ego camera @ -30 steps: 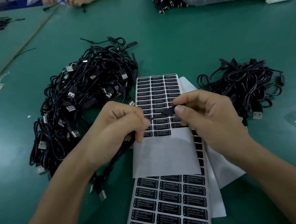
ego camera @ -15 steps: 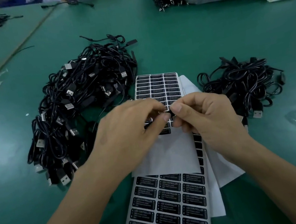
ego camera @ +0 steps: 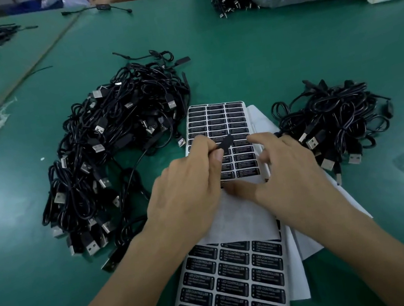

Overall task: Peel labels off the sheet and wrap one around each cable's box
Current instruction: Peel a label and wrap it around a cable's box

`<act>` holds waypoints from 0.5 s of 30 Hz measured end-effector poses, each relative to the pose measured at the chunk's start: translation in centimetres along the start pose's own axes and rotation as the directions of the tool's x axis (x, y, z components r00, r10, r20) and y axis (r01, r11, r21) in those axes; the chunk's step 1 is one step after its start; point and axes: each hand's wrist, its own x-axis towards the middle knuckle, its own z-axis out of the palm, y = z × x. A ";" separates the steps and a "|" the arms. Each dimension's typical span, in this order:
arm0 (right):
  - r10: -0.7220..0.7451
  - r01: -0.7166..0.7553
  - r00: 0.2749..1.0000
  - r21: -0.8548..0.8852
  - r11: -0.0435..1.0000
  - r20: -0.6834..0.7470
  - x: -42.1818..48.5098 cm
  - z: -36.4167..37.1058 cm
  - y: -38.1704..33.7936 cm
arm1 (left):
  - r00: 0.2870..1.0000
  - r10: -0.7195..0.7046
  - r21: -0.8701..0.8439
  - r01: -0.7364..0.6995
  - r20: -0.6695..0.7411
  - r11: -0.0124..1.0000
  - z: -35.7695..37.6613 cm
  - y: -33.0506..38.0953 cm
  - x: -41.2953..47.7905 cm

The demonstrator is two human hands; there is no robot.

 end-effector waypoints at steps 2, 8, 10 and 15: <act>0.022 -0.022 1.000 0.032 0.999 0.002 0.2 -0.4 0.0 | 1.000 0.006 -0.034 -0.006 -0.018 0.999 0.0 0.0 0.0; 0.046 -0.046 0.999 0.062 0.997 0.009 0.2 -0.7 -0.1 | 0.993 0.086 -0.001 -0.086 -0.079 0.996 0.1 -0.1 -0.1; 0.062 -0.064 0.997 0.053 0.997 0.035 0.2 -0.7 -0.1 | 0.992 0.092 0.016 -0.091 -0.084 0.996 0.1 -0.2 0.0; 0.067 -0.070 0.997 0.091 0.993 0.028 0.2 -1.3 0.1 | 0.996 0.075 0.047 -0.073 -0.040 0.996 0.3 -0.4 -0.1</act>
